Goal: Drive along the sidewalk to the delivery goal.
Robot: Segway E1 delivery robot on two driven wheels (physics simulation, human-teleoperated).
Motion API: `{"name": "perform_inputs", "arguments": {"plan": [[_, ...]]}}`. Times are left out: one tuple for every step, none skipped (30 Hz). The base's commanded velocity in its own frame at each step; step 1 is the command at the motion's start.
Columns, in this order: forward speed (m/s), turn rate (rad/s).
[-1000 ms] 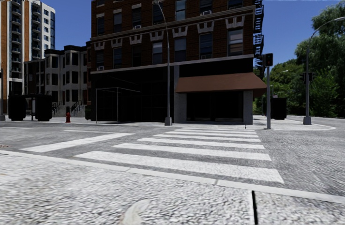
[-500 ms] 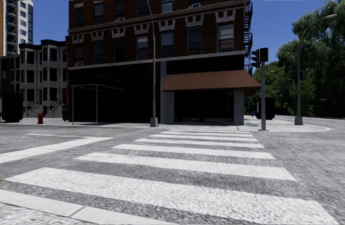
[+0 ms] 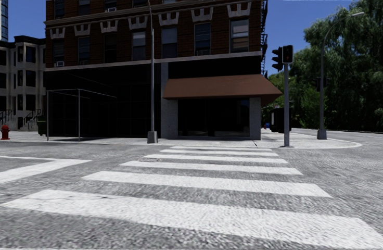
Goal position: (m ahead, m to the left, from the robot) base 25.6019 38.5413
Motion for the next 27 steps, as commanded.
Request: {"name": "perform_inputs", "arguments": {"plan": [[1.85,-0.29],[1.79,-0.29],[1.74,-0.29],[1.68,-0.29],[1.68,-0.29],[1.65,-0.29],[1.63,-0.28],[1.63,-0.25],[1.63,-0.25],[1.63,-0.24],[1.63,-0.24],[1.63,-0.24],[1.63,-0.24],[1.63,-0.24],[1.63,-0.22],[1.63,-0.14],[1.63,-0.09],[1.63,-0.07],[1.63,-0.07],[1.63,-0.07],[2.0,-0.06],[2.0,0.0],[2.0,0.0],[2.0,0.0],[2.0,0.0],[2.0,0.0],[2.0,0.0]]}}
